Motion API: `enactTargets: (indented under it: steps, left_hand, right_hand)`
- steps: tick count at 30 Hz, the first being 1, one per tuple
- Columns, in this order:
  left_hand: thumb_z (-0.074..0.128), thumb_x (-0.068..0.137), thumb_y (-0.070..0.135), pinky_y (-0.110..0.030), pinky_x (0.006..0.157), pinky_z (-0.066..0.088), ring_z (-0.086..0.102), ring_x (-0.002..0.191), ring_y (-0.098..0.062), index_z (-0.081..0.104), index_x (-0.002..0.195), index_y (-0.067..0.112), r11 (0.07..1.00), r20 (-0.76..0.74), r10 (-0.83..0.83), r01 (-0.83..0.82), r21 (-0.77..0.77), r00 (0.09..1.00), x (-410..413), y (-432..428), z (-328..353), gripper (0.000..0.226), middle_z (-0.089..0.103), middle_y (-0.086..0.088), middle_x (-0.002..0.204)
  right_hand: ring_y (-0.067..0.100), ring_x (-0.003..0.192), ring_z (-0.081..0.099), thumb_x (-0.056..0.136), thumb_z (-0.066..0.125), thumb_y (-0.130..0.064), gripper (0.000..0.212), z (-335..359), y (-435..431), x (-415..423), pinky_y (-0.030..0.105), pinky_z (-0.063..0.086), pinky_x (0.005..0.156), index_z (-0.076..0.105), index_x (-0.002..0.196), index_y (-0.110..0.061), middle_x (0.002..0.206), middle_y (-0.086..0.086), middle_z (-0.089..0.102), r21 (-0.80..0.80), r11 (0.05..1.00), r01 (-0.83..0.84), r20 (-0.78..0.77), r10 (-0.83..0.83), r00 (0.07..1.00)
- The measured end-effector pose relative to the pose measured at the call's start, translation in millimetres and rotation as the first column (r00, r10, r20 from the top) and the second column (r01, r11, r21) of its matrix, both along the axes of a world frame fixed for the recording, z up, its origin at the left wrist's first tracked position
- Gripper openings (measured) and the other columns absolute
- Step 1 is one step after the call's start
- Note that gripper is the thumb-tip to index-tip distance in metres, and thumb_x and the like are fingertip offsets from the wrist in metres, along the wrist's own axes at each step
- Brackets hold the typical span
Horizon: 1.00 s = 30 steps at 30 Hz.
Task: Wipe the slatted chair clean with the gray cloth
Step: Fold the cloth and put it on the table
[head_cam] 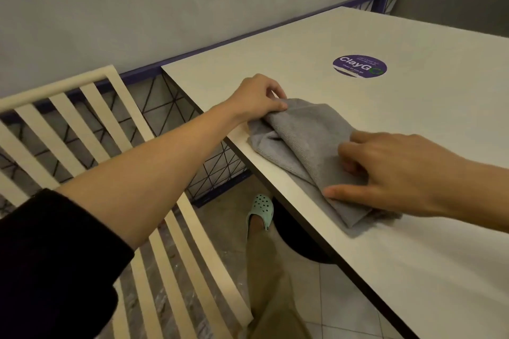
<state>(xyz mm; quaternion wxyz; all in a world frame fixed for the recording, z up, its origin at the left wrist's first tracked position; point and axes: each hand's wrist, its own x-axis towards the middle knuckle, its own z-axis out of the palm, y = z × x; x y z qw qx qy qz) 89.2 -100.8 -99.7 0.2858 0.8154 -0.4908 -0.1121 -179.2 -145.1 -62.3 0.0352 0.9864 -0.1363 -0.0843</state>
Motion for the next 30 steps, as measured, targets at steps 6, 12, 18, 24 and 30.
enactTargets:
  steps: [6,12,18,24,30]
  left_hand:
    - [0.075,0.079,0.029,-0.001,0.055,0.034,0.050,0.065,0.002,0.074,0.096,0.024,0.966,0.157,-0.004,0.044,-0.254,0.988,-13.0,0.3,41.4,0.018,0.063,0.005,0.085]
    - [0.078,0.077,0.034,-0.018,0.055,0.042,0.054,0.070,-0.010,0.071,0.105,0.022,1.000,0.010,0.005,-0.005,-0.016,1.000,-14.2,28.9,40.3,0.031,0.062,0.002,0.084]
    - [0.073,0.077,0.051,-0.022,0.070,0.048,0.057,0.105,-0.010,0.052,0.131,0.029,0.997,-0.263,0.036,-0.018,0.073,0.964,-25.2,71.2,5.0,0.062,0.055,0.007,0.123]
    - [0.067,0.081,0.051,-0.041,0.104,0.039,0.040,0.127,-0.015,0.057,0.128,0.037,0.992,0.193,-0.123,0.117,0.041,0.974,-56.1,89.1,-19.1,0.050,0.042,0.005,0.141]
    - [0.063,0.088,0.034,-0.039,0.093,0.047,0.054,0.112,-0.013,0.065,0.119,0.025,0.989,0.175,-0.040,0.063,-0.132,0.984,-59.3,114.3,-10.1,0.033,0.058,0.003,0.124]
  right_hand:
    - [0.017,0.065,0.050,0.085,0.042,-0.043,0.029,1.5,-23.4,-0.7,0.040,0.044,0.061,0.036,0.066,-0.023,0.066,-0.005,0.049,0.059,0.997,-0.049,0.156,0.039,0.987]
    - [0.000,0.068,0.052,0.081,0.053,-0.059,0.035,13.4,-27.1,-11.0,0.024,0.039,0.056,0.052,0.067,-0.028,0.070,-0.028,0.058,0.250,0.967,-0.041,0.015,0.038,0.999]
    - [0.006,0.063,0.054,0.078,0.035,-0.076,0.052,12.4,-15.5,-0.1,0.029,0.045,0.062,0.054,0.069,-0.027,0.064,-0.008,0.055,0.181,0.983,0.026,0.020,-0.030,0.999]
    - [0.013,0.072,0.054,0.093,0.045,-0.058,0.037,-4.5,-11.9,30.6,0.036,0.049,0.077,0.049,0.080,-0.024,0.077,-0.004,0.058,0.172,0.985,0.033,-0.244,0.010,0.970]
    - [0.008,0.075,0.053,0.093,0.047,-0.057,0.035,18.9,25.5,59.1,0.030,0.047,0.076,0.056,0.084,-0.024,0.080,-0.004,0.059,-0.012,0.997,-0.081,-0.226,0.076,0.971]
